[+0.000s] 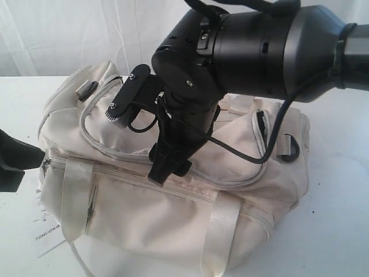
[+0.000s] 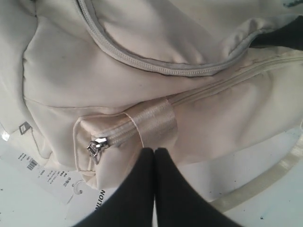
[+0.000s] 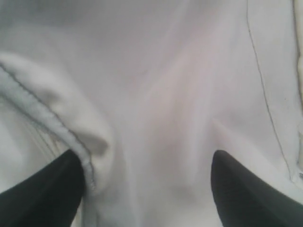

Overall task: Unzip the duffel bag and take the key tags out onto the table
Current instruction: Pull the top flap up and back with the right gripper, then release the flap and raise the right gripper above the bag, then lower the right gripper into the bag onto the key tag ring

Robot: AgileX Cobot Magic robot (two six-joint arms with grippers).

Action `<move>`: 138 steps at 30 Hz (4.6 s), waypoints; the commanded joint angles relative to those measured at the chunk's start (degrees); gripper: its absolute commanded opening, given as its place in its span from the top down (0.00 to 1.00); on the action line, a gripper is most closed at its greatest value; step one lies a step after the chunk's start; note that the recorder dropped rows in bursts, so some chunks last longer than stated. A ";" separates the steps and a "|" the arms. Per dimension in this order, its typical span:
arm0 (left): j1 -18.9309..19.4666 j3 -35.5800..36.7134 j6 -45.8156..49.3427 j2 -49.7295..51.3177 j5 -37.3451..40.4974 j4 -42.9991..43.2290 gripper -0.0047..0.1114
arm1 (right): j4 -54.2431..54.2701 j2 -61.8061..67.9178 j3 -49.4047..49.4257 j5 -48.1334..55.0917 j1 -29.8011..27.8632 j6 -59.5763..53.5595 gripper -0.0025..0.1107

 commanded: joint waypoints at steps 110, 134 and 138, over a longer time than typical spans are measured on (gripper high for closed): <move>0.10 0.42 4.68 -0.48 2.68 -6.42 0.96 | 11.64 28.98 -39.82 -11.11 -29.74 0.50 0.84; 0.10 0.31 9.38 -0.48 3.93 -10.39 0.96 | 24.70 2.56 -25.96 10.05 -21.16 1.87 0.98; 0.10 0.31 9.93 -0.48 3.47 -10.27 0.96 | 24.84 2.30 -17.23 6.22 -16.64 1.87 0.98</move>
